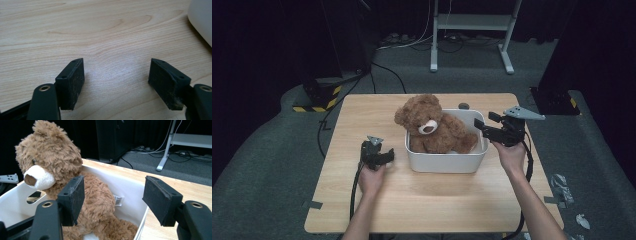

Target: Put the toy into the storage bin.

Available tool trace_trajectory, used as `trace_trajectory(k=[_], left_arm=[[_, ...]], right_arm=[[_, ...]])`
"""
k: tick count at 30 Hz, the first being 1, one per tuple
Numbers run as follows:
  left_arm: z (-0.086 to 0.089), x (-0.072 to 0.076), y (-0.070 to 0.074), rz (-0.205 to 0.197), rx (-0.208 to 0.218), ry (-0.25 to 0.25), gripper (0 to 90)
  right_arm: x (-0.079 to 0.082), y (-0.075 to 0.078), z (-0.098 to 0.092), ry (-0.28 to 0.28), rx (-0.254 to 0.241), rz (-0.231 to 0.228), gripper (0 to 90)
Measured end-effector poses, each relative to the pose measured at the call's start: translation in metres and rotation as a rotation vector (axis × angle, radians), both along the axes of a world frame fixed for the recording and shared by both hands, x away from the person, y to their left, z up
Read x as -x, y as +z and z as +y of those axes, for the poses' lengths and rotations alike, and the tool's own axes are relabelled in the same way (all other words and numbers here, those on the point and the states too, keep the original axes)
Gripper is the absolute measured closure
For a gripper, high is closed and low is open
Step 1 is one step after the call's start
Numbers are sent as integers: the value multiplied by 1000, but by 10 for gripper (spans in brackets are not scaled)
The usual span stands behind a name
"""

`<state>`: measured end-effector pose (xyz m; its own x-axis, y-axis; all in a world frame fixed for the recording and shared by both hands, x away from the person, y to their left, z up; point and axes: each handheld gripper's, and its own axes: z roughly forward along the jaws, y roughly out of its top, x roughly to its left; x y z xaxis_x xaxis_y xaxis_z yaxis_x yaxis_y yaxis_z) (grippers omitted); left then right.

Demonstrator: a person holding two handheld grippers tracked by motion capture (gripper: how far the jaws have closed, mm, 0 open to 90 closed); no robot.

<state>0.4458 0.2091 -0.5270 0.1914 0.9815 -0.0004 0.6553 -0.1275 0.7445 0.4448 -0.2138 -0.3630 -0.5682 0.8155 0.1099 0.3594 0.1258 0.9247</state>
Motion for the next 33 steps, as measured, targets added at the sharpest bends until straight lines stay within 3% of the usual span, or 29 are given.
trace_trajectory(k=[33], left_arm=[[0,0,0,0,4,1,288]], right_arm=[[7,-8,-26,-52,-32,16,351]])
